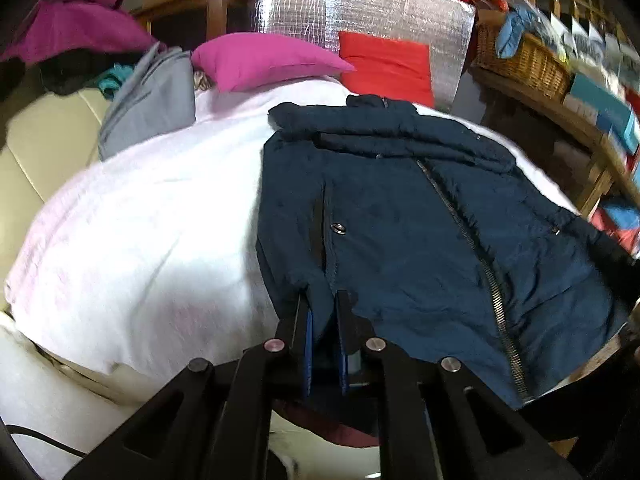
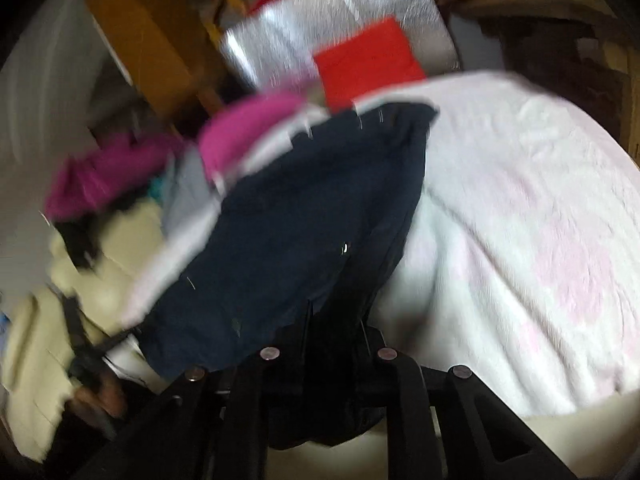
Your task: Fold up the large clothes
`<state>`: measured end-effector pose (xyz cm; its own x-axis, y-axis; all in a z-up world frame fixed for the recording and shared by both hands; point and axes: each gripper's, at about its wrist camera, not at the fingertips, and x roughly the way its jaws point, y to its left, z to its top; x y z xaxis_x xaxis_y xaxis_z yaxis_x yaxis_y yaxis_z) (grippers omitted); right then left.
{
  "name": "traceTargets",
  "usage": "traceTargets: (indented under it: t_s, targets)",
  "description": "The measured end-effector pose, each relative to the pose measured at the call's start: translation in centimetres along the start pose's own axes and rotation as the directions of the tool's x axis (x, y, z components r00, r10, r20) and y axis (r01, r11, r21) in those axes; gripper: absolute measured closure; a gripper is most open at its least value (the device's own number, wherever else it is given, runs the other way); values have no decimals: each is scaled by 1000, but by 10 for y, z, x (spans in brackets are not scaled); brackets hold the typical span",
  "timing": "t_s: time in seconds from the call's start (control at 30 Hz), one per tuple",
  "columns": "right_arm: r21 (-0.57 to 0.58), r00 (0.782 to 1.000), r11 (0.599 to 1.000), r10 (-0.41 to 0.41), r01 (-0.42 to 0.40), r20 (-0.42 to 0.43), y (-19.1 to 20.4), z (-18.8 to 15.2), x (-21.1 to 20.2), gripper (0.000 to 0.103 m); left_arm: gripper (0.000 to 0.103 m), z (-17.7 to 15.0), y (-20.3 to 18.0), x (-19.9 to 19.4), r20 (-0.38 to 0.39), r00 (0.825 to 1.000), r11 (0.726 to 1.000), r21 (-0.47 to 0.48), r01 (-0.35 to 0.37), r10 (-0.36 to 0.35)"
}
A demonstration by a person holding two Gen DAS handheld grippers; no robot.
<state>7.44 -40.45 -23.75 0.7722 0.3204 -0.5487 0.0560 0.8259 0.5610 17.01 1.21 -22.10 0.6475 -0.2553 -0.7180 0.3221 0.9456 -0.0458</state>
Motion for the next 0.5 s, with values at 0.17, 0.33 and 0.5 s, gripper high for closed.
traceTargets:
  t_s: [0.17,0.33,0.5]
  targets:
    - [56,976,990,-116,128,-185,-15,-8,30,83,90,-5,-10,15,-75,994,995,62,-72,76]
    - [58,959,983,-159,176,-234,-25,-9,35,75,87,-5,-12,16,-77,993,993,72,-88,94]
    - [160,959,958,-205,238,-197,-42,-5,23,42,75,-6,-15,16,-76,991,991,88,-103,110]
